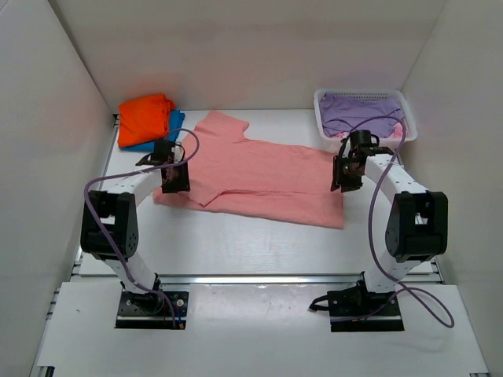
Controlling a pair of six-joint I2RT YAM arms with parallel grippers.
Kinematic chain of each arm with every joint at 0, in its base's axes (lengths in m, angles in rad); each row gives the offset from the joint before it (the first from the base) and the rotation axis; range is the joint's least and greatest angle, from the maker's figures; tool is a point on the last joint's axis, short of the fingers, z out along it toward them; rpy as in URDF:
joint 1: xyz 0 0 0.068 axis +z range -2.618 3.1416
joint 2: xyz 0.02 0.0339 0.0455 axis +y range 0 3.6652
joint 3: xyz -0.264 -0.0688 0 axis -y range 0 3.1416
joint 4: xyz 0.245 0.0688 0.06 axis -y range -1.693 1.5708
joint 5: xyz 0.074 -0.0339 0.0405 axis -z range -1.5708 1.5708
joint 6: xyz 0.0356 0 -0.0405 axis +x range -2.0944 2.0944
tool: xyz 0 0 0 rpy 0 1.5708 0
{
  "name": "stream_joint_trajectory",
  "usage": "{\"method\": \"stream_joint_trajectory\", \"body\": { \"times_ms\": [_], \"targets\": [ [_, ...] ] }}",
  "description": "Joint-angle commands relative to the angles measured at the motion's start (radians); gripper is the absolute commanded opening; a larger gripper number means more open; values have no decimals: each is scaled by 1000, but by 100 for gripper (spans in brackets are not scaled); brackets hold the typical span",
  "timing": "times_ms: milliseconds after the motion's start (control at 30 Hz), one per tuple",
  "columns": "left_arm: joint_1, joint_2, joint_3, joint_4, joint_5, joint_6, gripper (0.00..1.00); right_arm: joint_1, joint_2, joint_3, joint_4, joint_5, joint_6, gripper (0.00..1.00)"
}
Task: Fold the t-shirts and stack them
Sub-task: Fold the flattened tshirt in 1/3 of the way
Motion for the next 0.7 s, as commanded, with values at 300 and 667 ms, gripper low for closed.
{"method": "stream_joint_trajectory", "body": {
  "times_ms": [300, 667],
  "targets": [
    [-12, 214, 318, 103, 36, -50, 56, -62, 85, -19, 226, -126, -145, 49],
    [-35, 406, 420, 210, 111, -142, 56, -25, 156, -17, 203, -106, -174, 3]
  ]
}}
